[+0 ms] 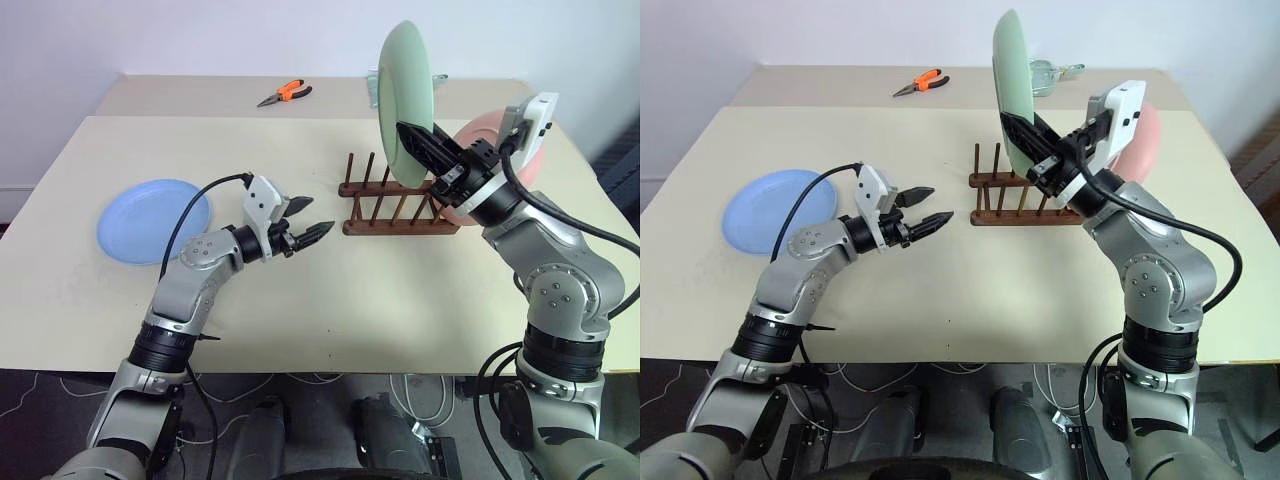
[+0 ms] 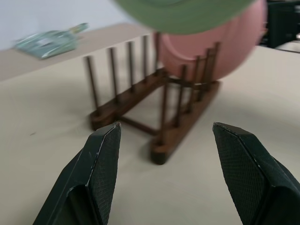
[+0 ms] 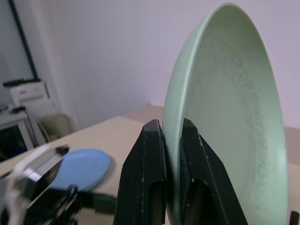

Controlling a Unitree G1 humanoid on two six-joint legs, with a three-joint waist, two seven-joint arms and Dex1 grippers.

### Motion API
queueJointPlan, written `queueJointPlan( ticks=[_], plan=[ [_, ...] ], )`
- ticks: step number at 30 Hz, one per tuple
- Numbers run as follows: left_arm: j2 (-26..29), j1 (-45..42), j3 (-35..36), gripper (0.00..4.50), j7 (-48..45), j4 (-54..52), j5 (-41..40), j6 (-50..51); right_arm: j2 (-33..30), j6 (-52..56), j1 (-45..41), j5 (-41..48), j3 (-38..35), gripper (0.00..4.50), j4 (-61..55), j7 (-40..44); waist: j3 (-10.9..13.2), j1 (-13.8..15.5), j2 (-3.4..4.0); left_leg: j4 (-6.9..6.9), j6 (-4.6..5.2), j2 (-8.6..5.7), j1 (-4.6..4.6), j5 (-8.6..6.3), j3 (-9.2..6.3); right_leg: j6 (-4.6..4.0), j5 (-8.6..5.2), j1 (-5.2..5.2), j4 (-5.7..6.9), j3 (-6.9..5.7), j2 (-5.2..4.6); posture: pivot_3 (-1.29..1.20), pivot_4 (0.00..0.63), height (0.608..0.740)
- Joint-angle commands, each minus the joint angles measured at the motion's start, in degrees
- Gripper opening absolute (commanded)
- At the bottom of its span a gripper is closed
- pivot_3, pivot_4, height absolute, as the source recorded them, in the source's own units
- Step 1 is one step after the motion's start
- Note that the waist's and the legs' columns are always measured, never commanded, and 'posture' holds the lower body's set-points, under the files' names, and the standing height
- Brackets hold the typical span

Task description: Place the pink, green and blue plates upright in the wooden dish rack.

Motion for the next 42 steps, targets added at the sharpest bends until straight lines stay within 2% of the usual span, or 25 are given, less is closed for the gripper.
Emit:
queueJointPlan(
  ticks=[1, 16, 19, 20, 23, 24, 28, 33, 36, 39, 42],
  plan=[
    [-0.38, 0.89, -0.78, 3.18, -1.43, -4.0, 0.1, 0.13, 0.89, -1.57, -2.77, 2.18, -2.86, 0.0, 2.27, -1.72, 0.0, -0.02, 0.01, 0.0, 0.0, 0.0, 0.0, 0.0, 0.01, 0.0, 0.0, 0.0, 0.0, 0.0, 0.0, 0.0, 0.15, 0.74],
    [-0.62, 1.99, -0.82, 3.18, -1.79, -5.7, 1.49, 0.5, -1.0, 0.74, -2.43, 1.54, -2.28, 0.0, 12.02, -1.02, 0.0, -0.02, 0.02, 0.01, 0.03, 0.0, 0.0, 0.01, 0.02, 0.01, 0.0, -0.02, 0.04, 0.01, 0.01, 0.0, 0.15, 0.74],
    [-0.76, 1.84, -0.58, 3.23, -1.81, -5.19, 1.73, 0.74, -1.1, -0.96, -2.8, -0.41, -2.18, 1.09, 13.48, -1.01, 0.0, -0.14, 0.02, 0.01, 0.03, 0.0, 0.02, 0.01, 0.03, 0.01, 0.0, -0.02, 0.06, 0.01, 0.02, 0.0, 0.15, 0.74],
    [-0.75, 1.86, -0.52, 3.23, -1.94, -5.15, 1.66, 0.9, -1.24, -1.66, -2.98, -1.25, -2.01, 1.58, 13.61, -0.94, 0.0, -0.13, 0.03, 0.01, 0.03, 0.01, 0.01, 0.01, 0.03, 0.01, 0.0, -0.02, 0.06, 0.01, 0.02, 0.0, 0.15, 0.74],
    [-1.2, 1.48, 0.14, 4.05, -0.94, -4.02, 2.06, 0.7, -2.49, -5.76, -3.61, -6.48, -0.51, 3.04, 13.37, -1.14, 0.01, -0.08, 0.04, 0.02, 0.04, 0.0, 0.0, 0.01, 0.04, 0.01, 0.0, -0.05, 0.06, 0.02, 0.02, 0.0, 0.15, 0.74],
    [-1.45, 1.16, 0.47, 4.45, -0.22, -3.43, 2.66, -0.06, -3.8, -8.56, -3.54, -9.79, 0.91, 3.48, 13.05, -0.48, 0.01, -0.06, 0.05, 0.02, 0.04, 0.0, 0.0, 0.01, 0.04, 0.01, 0.0, -0.05, 0.06, 0.02, 0.01, 0.0, 0.15, 0.74],
    [-2.82, -0.78, 2.45, 4.45, 4.83, -0.02, 6.14, -3.72, -6.76, -16.23, -3.77, -17.96, 3.31, 3.48, 12.2, -0.52, 0.01, 0.02, 0.04, 0.03, 0.04, 0.0, 0.0, 0.01, 0.05, 0.01, 0.0, -0.05, 0.06, 0.02, 0.01, 0.0, 0.15, 0.74],
    [-4.8, -4.61, 11.32, 4.45, 17.89, 6.2, 7.88, -3.39, -11.48, -24.81, -4.8, -28.67, 6.16, 3.48, 10.18, -1.11, 0.01, 0.03, 0.05, 0.05, 0.04, 0.0, 0.0, 0.02, 0.05, 0.02, 0.0, -0.05, 0.06, 0.02, 0.01, 0.0, 0.15, 0.74],
    [-4.26, -5.7, 19.29, 4.5, 30.18, 9.98, 9.87, -0.59, -12.63, -26.27, -6.17, -29.34, 9.57, 4.35, 6.06, 2.77, 0.01, -0.63, 0.06, -0.01, 0.04, 0.01, 0.02, 0.01, 0.05, 0.02, 0.01, -0.09, 0.07, 0.02, 0.02, 0.0, 0.15, 0.74],
    [-3.95, -5.42, 29.16, 4.5, 43.08, 11.92, 9.57, 5.34, -12.07, -23.75, -6.48, -29.93, 15.28, 4.44, 2.26, 6.52, 0.0, -1.52, 0.05, -0.01, 0.04, 0.02, 0.03, 0.02, 0.0, 0.03, 0.01, -0.13, 0.2, 0.01, 0.03, 0.0, 0.15, 0.74],
    [-3.14, -3.16, 36.48, 4.5, 49.76, 10.28, 8.3, 11.83, -9.92, -23.38, -4.55, -32.36, 23.98, 4.44, -1.65, 9.51, -0.02, -1.56, 0.01, 0.03, 0.03, 0.03, 0.04, 0.02, -0.02, 0.03, 0.01, -0.12, 0.24, 0.01, 0.02, 0.0, 0.15, 0.74]
  ],
)
